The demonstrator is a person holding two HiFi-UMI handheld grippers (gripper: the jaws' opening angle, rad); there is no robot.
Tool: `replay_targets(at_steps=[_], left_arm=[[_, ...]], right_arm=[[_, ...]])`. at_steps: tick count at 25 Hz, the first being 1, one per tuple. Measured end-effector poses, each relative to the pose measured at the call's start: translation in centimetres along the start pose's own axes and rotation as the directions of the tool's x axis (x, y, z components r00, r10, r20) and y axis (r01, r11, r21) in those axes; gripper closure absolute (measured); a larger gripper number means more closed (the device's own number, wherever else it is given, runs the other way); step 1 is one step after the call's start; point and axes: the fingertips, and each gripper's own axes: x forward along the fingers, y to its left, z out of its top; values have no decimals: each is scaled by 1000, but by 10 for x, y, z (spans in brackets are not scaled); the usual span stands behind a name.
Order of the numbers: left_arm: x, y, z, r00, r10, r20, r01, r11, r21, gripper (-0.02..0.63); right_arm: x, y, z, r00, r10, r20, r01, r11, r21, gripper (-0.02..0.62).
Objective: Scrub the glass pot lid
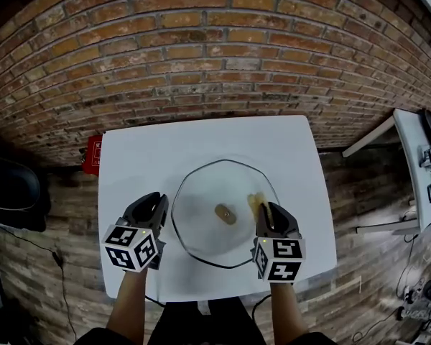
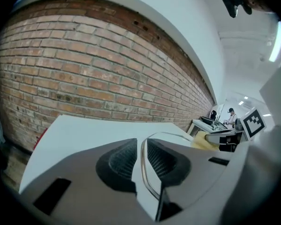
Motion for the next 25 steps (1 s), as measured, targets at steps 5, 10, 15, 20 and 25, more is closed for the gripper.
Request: replay_targets(at_steps=[5,10,15,20,25], left_arm=[[-9,-25,50,996,-37,77,31,997,77,549],[-24,-56,93,987,-65,147,45,990,136,565],[-50,-74,142,968,-68,243,22,982,186,577],[-74,-91,189,939,-77,335,-7,970,243,577],[-92,-112,225,907,-107,407,-16,958,286,577]], right_arm=[[-15,3,53,989,7,147,-7,1000,-6,537],[-41,6,102,964,26,266,-22,1000,-16,537],[-72,6,154,916,36,399,-27,999,-29,537],[-100,10,194,872,46,488,-28,999,-44,537],[-124,14,224,831,57,554,-16,997,-79,537]])
